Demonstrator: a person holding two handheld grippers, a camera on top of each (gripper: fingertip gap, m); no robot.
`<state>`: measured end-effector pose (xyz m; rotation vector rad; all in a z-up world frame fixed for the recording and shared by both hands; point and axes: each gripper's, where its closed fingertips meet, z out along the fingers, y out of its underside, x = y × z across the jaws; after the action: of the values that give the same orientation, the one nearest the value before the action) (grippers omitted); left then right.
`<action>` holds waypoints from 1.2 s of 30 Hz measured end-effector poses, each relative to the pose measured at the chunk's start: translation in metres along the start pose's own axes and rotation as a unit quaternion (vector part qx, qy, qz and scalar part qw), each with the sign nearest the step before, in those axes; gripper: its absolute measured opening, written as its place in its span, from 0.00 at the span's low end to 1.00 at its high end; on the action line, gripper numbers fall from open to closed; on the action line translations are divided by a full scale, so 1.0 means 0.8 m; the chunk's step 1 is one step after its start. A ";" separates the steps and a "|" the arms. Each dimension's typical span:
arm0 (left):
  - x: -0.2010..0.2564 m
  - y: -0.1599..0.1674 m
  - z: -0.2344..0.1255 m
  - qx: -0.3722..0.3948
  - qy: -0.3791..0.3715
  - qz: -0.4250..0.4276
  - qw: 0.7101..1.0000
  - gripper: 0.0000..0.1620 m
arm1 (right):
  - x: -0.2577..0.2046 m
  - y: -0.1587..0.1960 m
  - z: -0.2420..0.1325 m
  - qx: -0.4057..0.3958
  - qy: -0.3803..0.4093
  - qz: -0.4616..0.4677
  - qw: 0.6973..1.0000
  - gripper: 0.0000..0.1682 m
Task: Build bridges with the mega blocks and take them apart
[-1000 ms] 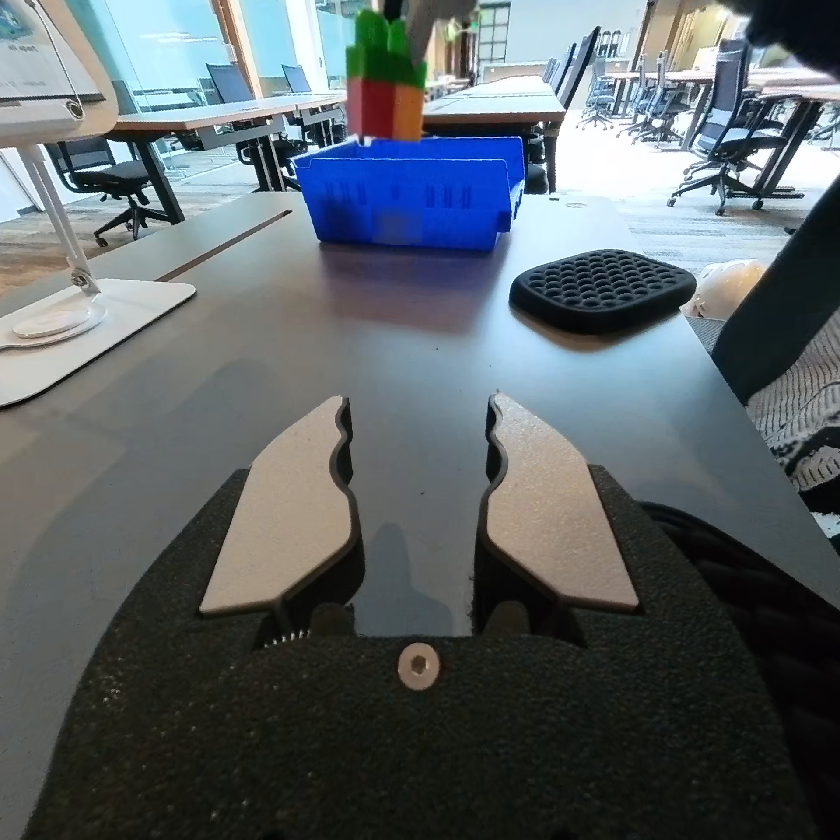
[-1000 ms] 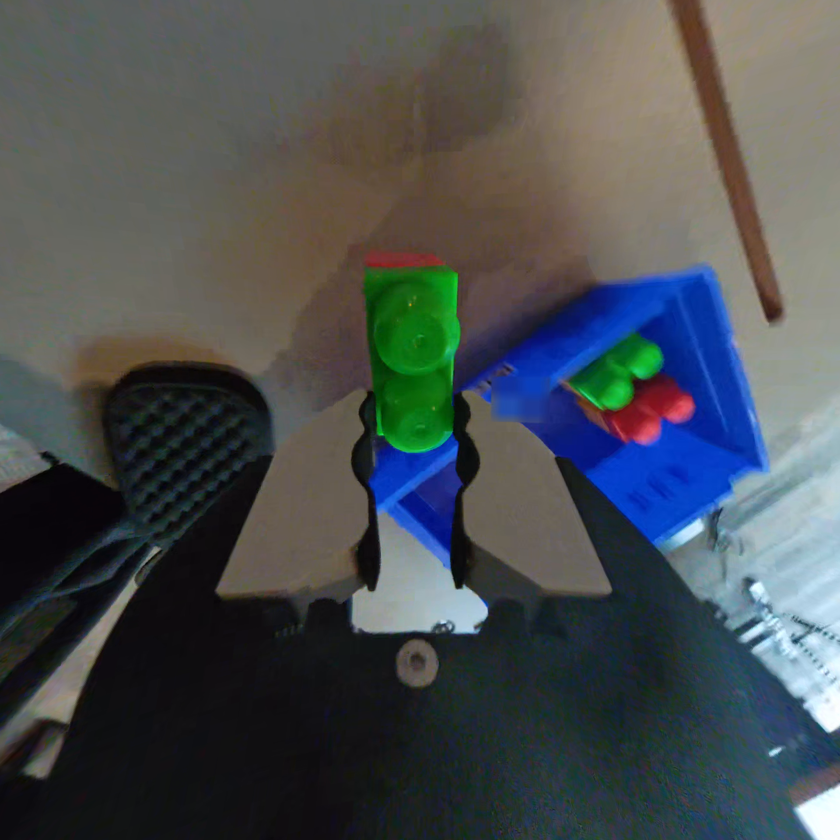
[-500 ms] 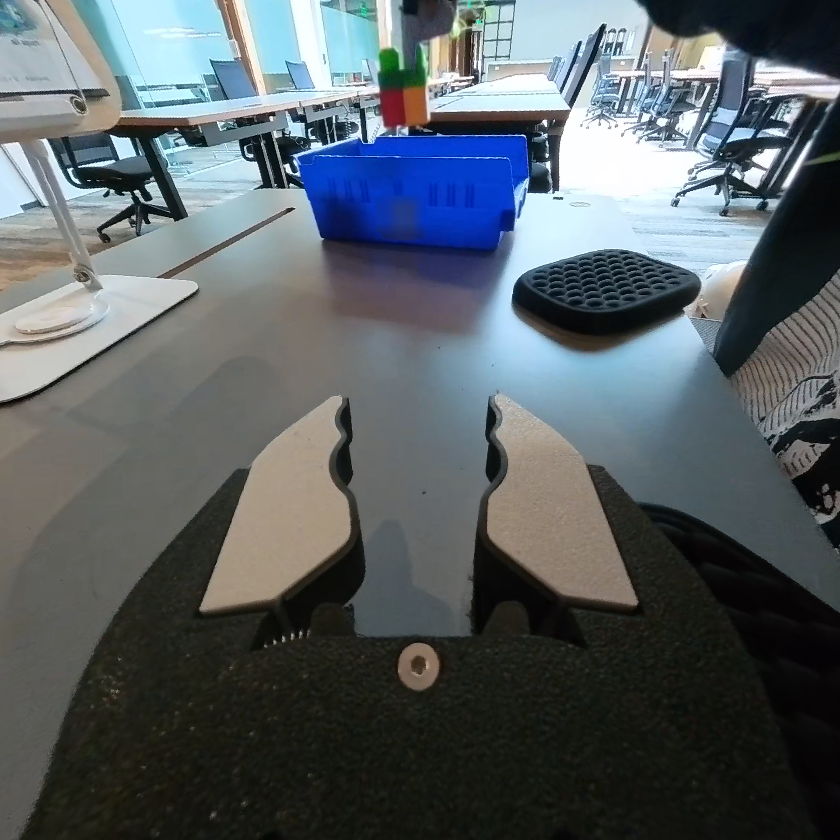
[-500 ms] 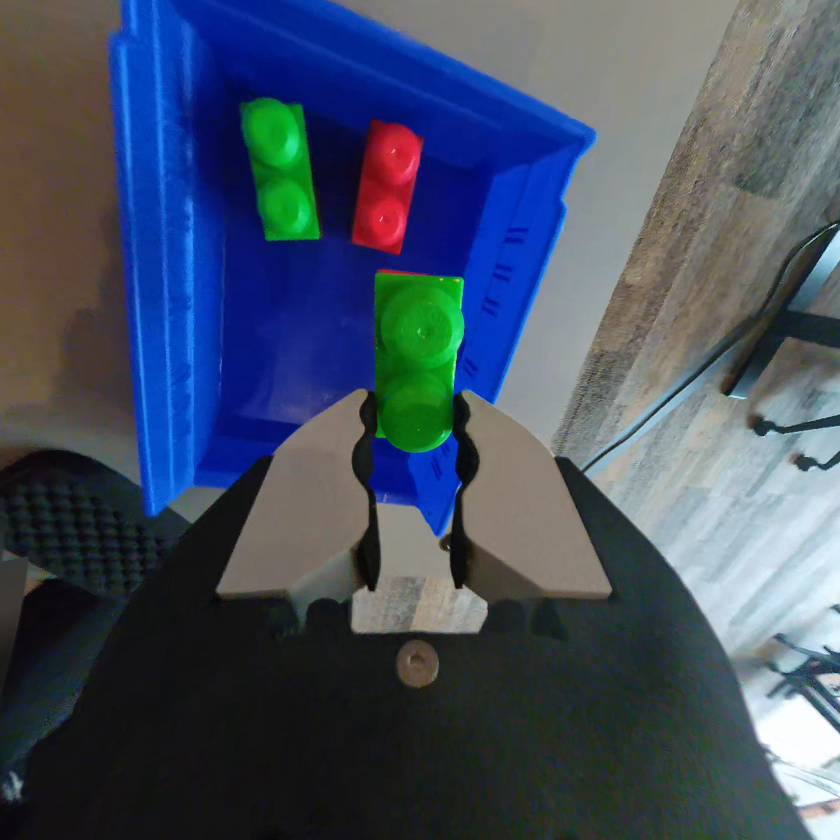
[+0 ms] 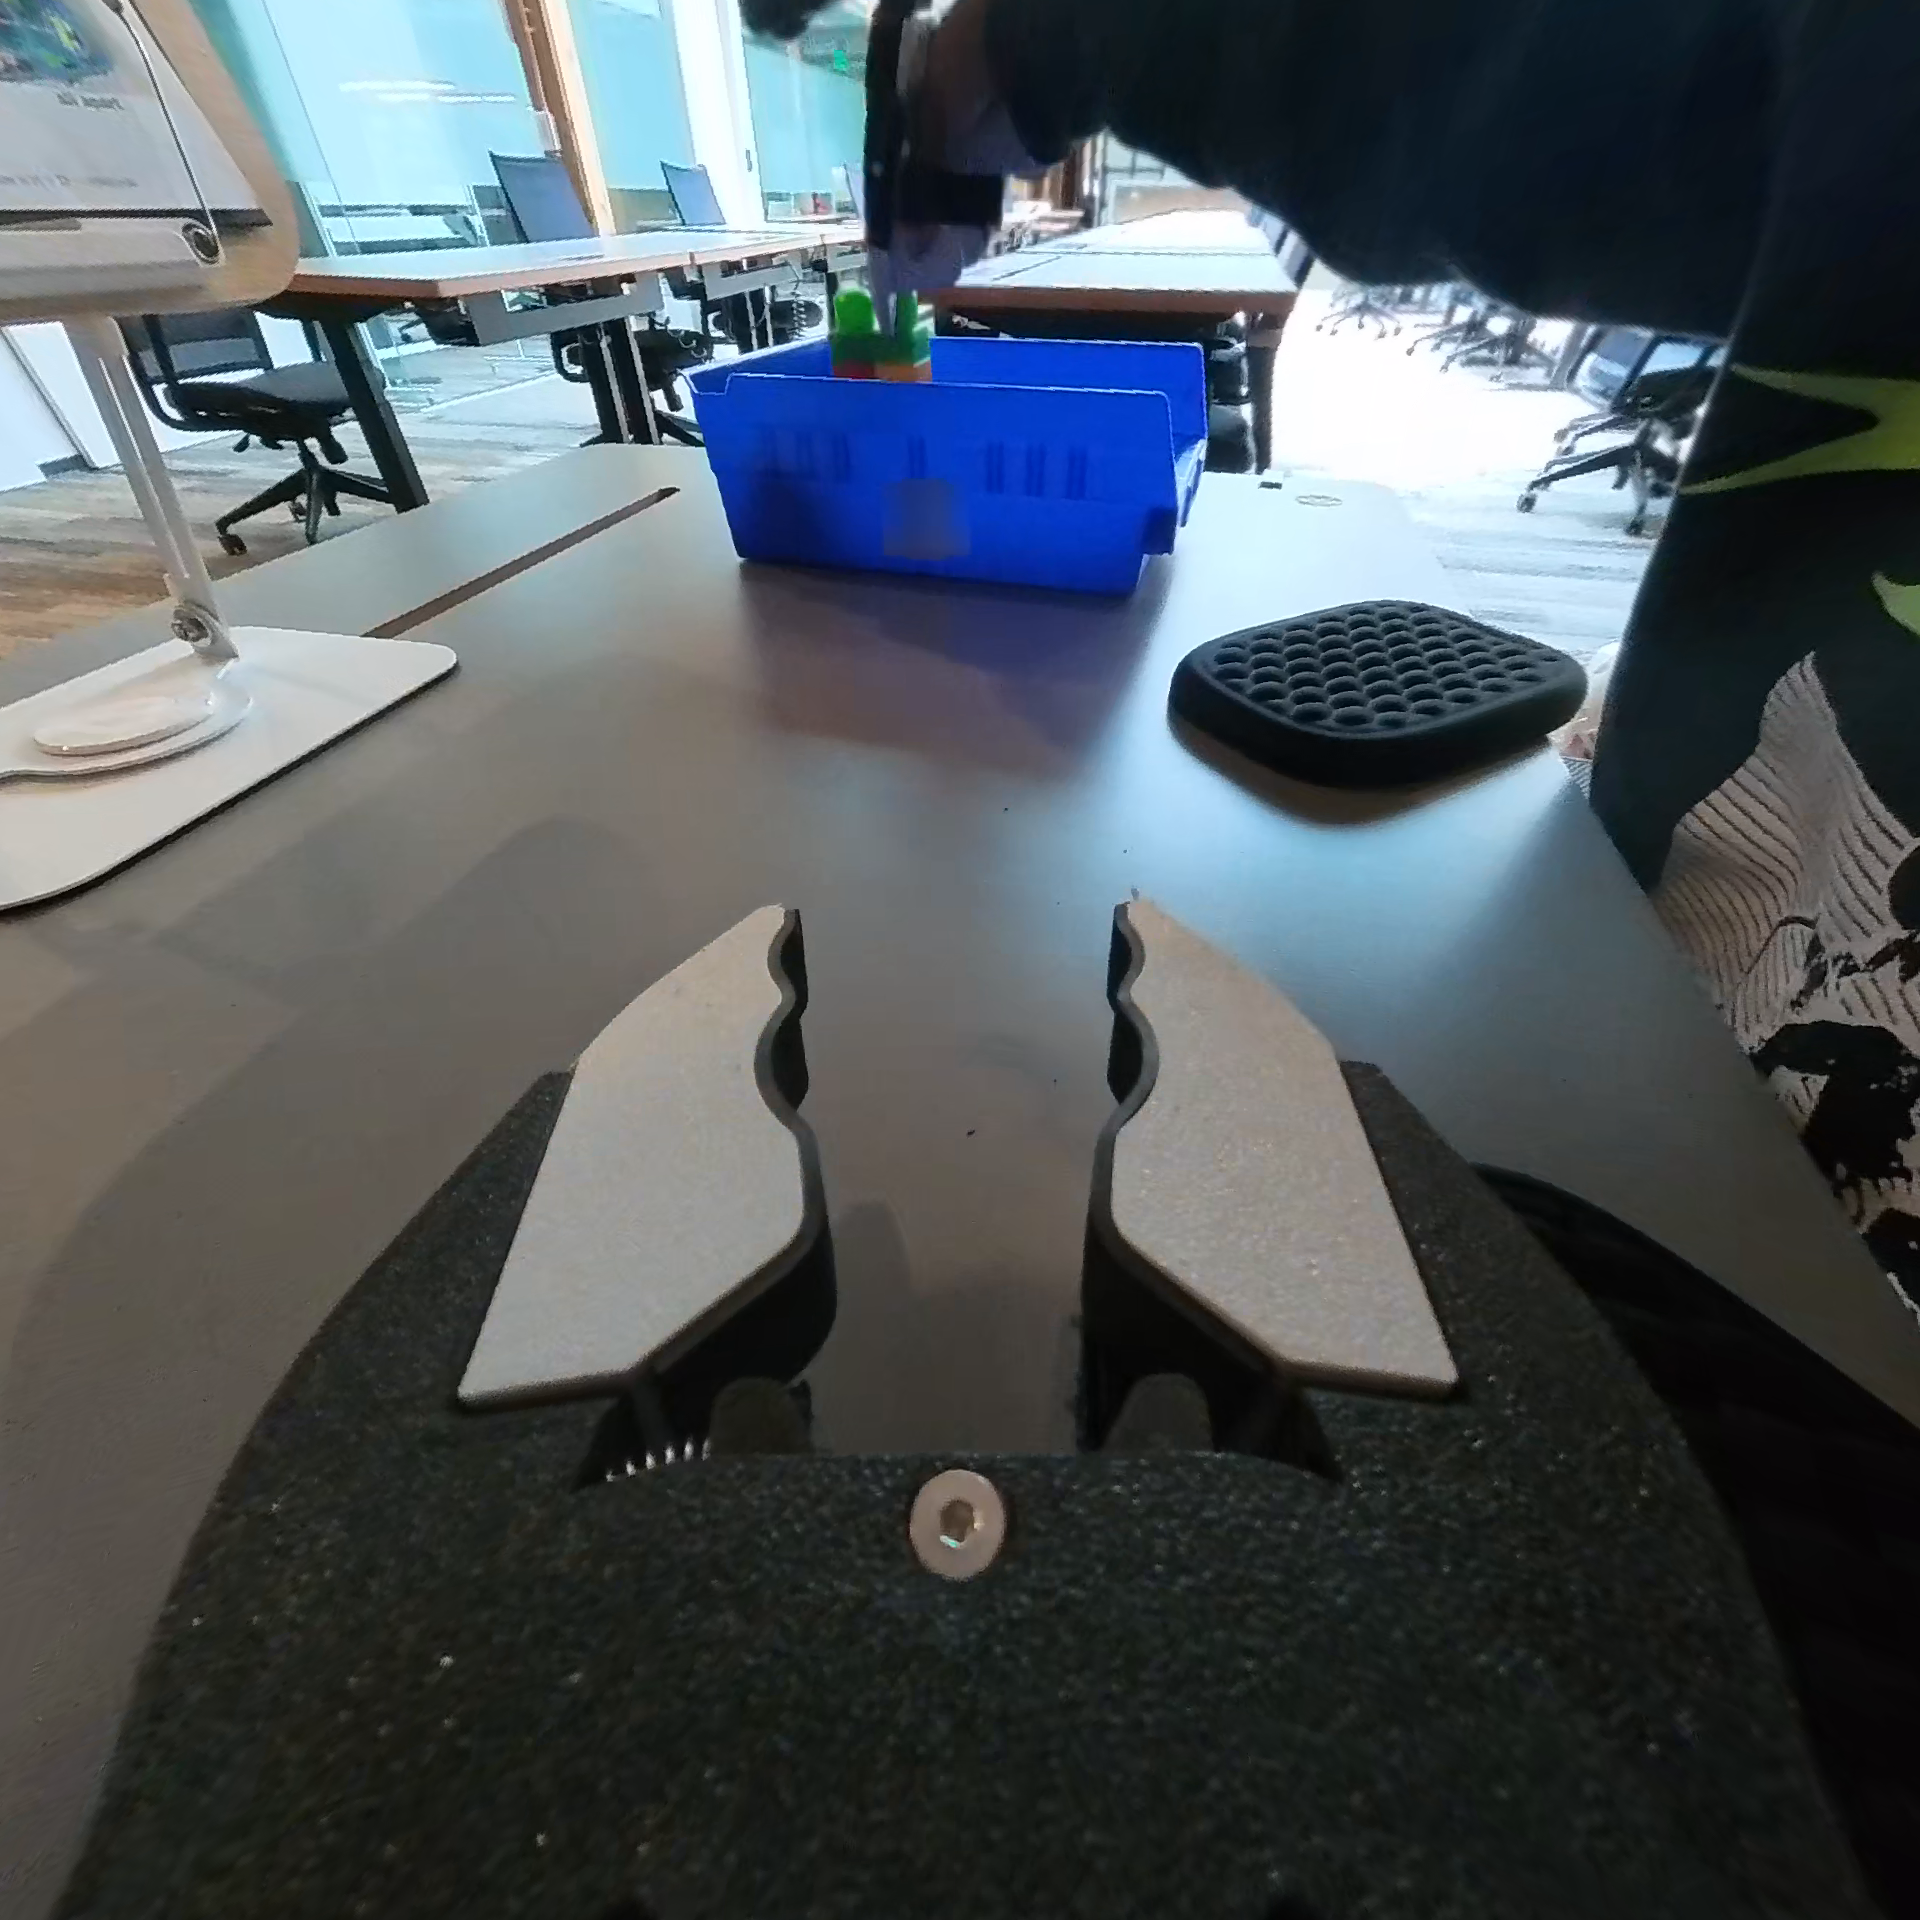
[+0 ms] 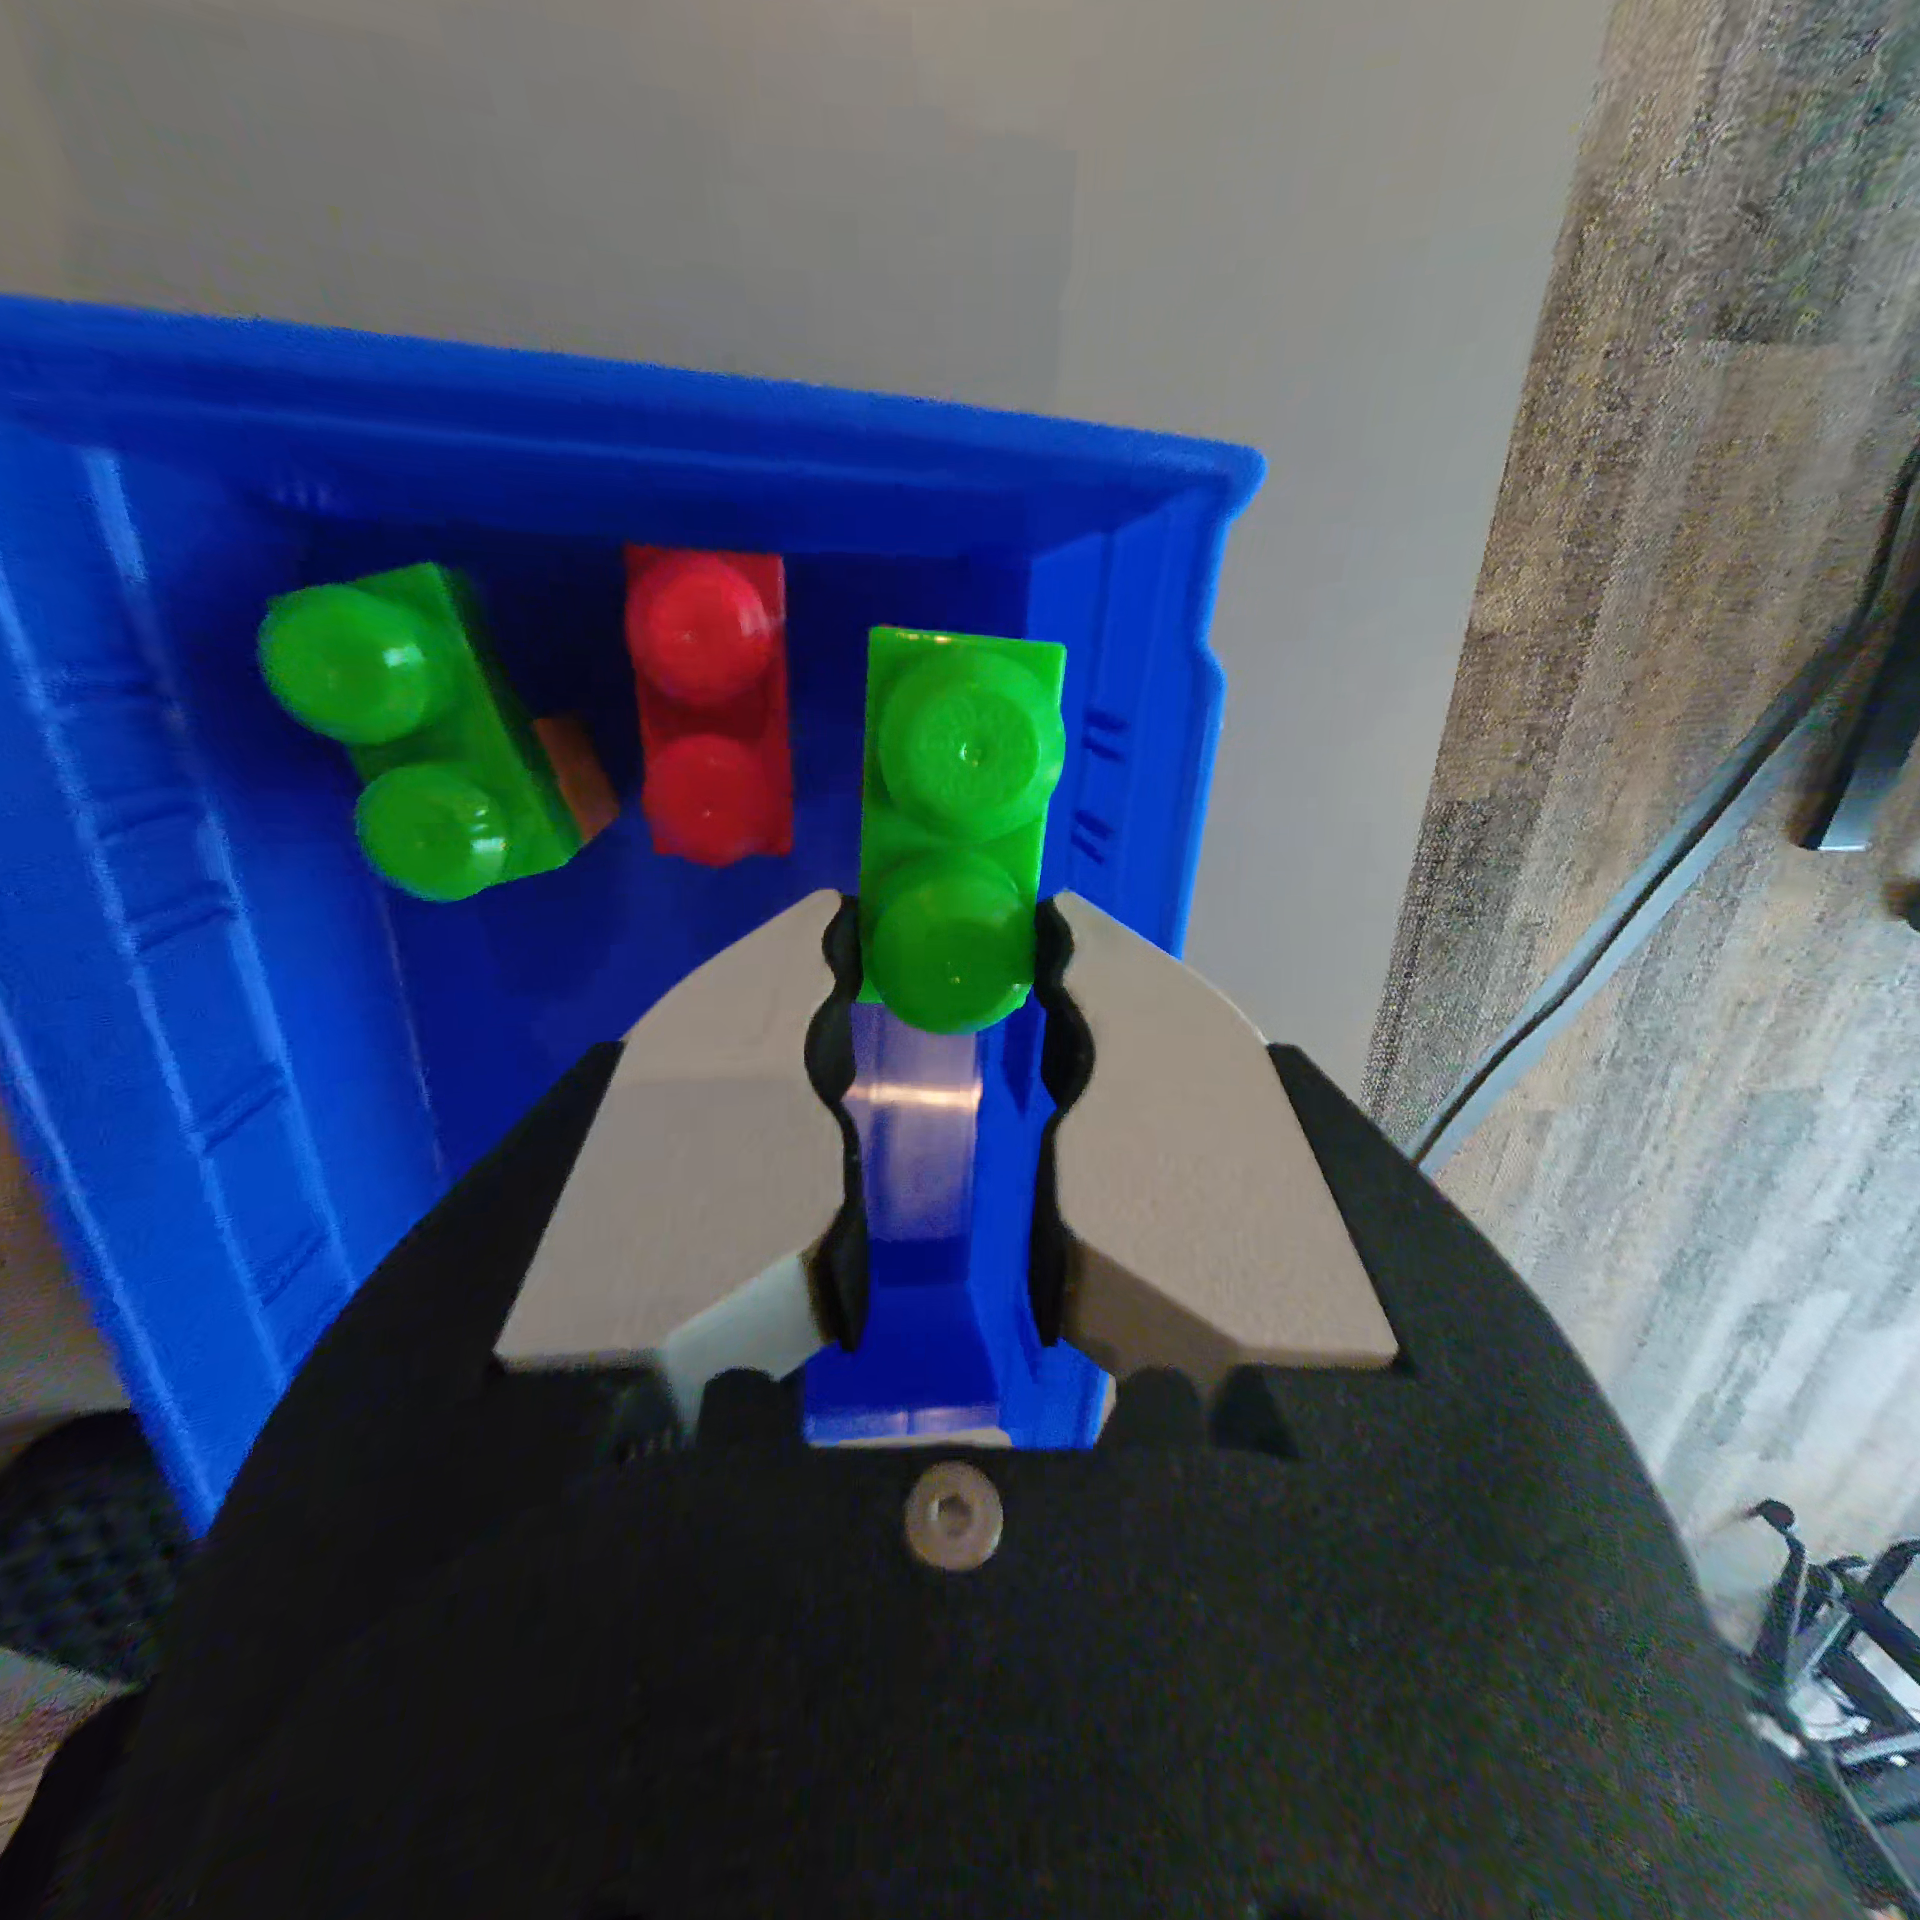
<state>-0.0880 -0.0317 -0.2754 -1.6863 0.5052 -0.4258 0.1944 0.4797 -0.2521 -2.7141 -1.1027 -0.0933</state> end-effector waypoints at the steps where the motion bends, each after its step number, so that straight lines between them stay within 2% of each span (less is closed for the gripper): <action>1: 0.000 0.000 0.000 0.000 0.000 0.000 1.000 0.35 | 0.000 0.000 0.005 0.000 -0.003 0.005 1.000 0.19; 18: 0.003 0.001 0.001 -0.004 0.003 0.007 1.000 0.34 | -0.005 -0.007 0.051 0.012 0.003 0.018 1.000 0.19; 36: 0.002 0.001 0.001 -0.003 0.003 0.005 1.000 0.33 | -0.007 -0.008 0.069 0.024 -0.007 0.025 0.999 0.19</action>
<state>-0.0865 -0.0323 -0.2763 -1.6871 0.5201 -0.4231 0.1848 0.4929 -0.3058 -2.7014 -1.0262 -0.0390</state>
